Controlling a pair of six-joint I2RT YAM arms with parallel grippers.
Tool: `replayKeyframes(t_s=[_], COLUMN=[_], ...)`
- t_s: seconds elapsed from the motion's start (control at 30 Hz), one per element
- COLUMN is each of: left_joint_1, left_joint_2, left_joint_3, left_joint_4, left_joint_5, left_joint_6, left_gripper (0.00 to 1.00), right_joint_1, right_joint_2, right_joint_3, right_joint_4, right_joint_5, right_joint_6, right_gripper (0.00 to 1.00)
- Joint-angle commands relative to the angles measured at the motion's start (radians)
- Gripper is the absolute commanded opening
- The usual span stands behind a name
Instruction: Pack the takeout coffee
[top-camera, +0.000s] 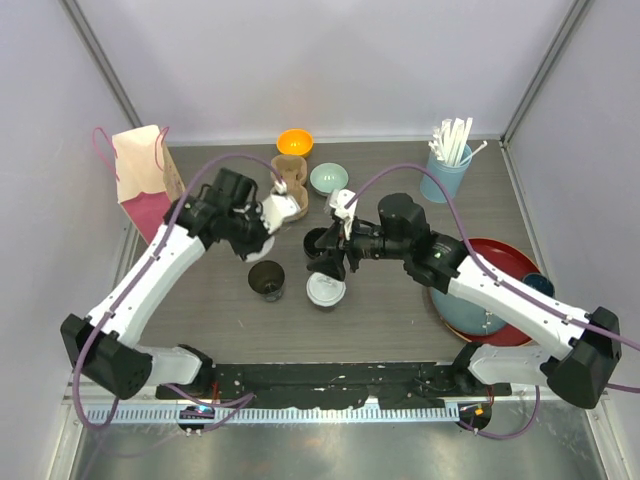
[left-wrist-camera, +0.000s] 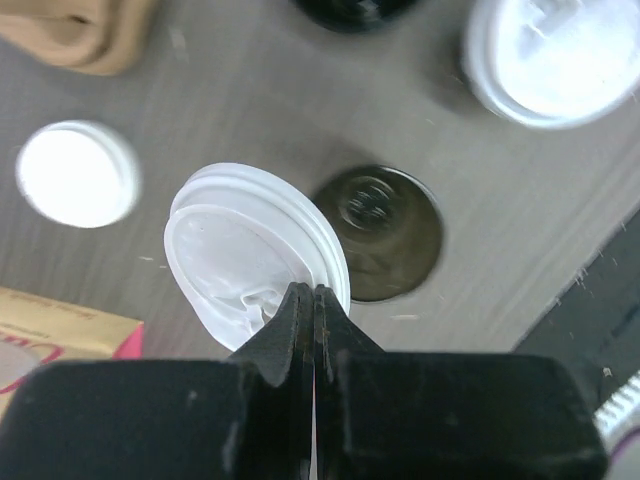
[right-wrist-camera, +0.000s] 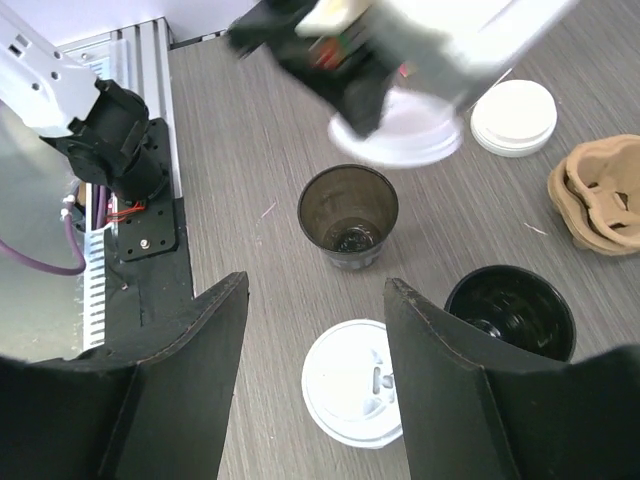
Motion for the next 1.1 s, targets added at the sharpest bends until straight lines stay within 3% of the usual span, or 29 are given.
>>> replayKeyframes(t_s=[0.0,0.13,0.3,0.6,1.07], left_joint_1=[-0.128,-0.235,-0.392,-0.397,-0.398], left_joint_2=[-0.078,-0.102,-0.131,-0.115,-0.062], left_joint_3=[-0.107,-0.168,-0.265,-0.314,-0.333], left_joint_4=[-0.057,-0.036,0.064,0.145,0.143], left_joint_5=[-0.082,-0.153,-0.346,-0.335,-0.277], left_joint_6=[0.004,-0.027,-0.036,-0.033,-0.045], left_gripper=[0.0,0.0,0.0,0.0,0.0], right_joint_1=[-0.007,-0.007,-0.007,-0.007,-0.007], right_joint_2=[-0.067,-0.103,-0.154,-0.179,-0.18], right_joint_3=[-0.029,-0.052,-0.083,-0.11,-0.12], right_joint_4=[0.045,0.048,0.065,0.079,0.076], right_joint_5=[0.035,0.042,0.04,0.04,0.031], right_joint_6=[0.01,0.034,0.054,0.07,0.073], right_gripper=[0.62,0.62,0.62,0.62,0.62])
